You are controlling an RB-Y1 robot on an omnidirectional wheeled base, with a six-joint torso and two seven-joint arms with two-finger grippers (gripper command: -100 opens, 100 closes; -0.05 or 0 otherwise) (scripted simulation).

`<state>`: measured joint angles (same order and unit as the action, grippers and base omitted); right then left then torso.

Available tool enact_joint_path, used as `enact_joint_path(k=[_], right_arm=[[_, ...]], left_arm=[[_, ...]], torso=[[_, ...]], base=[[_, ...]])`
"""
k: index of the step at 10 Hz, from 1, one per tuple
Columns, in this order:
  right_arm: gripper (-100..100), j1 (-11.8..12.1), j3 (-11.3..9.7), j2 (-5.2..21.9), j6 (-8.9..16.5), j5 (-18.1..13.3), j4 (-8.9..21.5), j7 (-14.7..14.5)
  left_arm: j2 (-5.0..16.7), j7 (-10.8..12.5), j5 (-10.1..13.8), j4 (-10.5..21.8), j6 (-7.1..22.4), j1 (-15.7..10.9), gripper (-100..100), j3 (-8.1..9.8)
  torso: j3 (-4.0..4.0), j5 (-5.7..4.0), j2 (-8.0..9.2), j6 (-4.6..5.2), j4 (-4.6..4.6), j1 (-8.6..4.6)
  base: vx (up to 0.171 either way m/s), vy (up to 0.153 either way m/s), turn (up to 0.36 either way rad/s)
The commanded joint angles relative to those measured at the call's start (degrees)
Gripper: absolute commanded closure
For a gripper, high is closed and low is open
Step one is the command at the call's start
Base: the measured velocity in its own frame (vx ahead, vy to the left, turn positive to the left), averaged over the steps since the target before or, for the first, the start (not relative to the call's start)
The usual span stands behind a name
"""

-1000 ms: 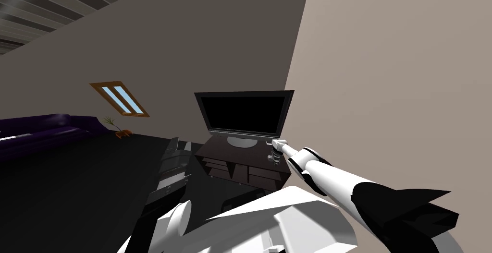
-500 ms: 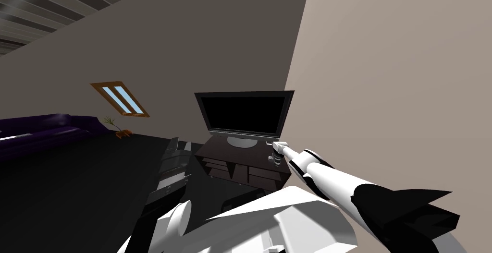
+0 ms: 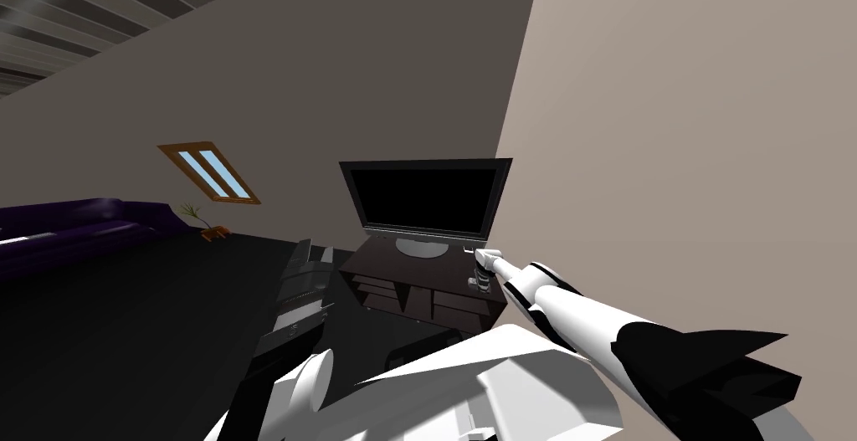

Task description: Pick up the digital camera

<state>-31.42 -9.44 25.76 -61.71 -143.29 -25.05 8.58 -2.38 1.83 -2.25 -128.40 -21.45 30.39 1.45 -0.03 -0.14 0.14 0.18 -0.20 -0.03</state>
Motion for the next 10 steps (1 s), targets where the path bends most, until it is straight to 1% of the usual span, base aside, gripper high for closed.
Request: enact_joint_path(k=[1, 3, 4, 5, 6, 8, 9, 10], right_arm=[[100, 0.0, 0.0, 0.0, 0.0, 0.0, 0.0, 0.0], [100, 0.0, 0.0, 0.0, 0.0, 0.0, 0.0, 0.0], [0, 0.0, 0.0, 0.0, 0.0, 0.0, 0.0, 0.0], [100, -1.3, 0.6, 0.3, -1.8, -0.6, -0.2, 0.0], [100, -1.9, 0.8, 0.5, -2.7, -0.8, -0.4, 0.1], [100, -1.9, 0.8, 0.5, -2.7, -0.8, -0.4, 0.1], [100, -1.5, 0.8, 0.6, -3.1, -0.9, -1.5, 0.5], [0, -1.6, 0.8, 0.6, -3.0, -0.9, -1.3, 0.4]], left_arm=[[0.0, 0.0, 0.0, 0.0, 0.0, 0.0, 0, 0.0], [0.0, 0.0, 0.0, 0.0, 0.0, 0.0, 0, 0.0], [0.0, 0.0, 0.0, 0.0, 0.0, 0.0, 0, 0.0], [0.0, 0.0, 0.0, 0.0, 0.0, 0.0, 0, 0.0], [0.0, 0.0, 0.0, 0.0, 0.0, 0.0, 0, 0.0], [0.0, 0.0, 0.0, 0.0, 0.0, 0.0, 0, 0.0], [0.0, 0.0, 0.0, 0.0, 0.0, 0.0, 0, 0.0], [0.0, 0.0, 0.0, 0.0, 0.0, 0.0, 0, 0.0]], torso=[[0.0, 0.0, 0.0, 0.0, 0.0, 0.0], [-0.01, 0.01, -0.04, -0.01, 0.02, -0.01], [-0.01, 0.02, -0.04, -0.02, 0.02, -0.01], [0.0, 0.02, -0.04, -0.02, 0.02, 0.0], [0.0, 0.05, -0.08, -0.06, 0.06, 0.02], [0.01, 0.05, -0.02, -0.04, 0.05, 0.04], [0.01, 0.04, -0.02, -0.03, 0.03, 0.03], [0.01, 0.04, -0.01, -0.02, 0.04, 0.03]], base=[[0.0, 0.0, 0.0], [0.0, 0.0, 0.0], [0.0, 0.0, 0.0], [0.013, -0.001, 0.015], [0.0, 0.0, 0.0], [0.0, 0.0, 0.0], [0.0, 0.0, 0.0], [0.0, 0.0, 0.0]])
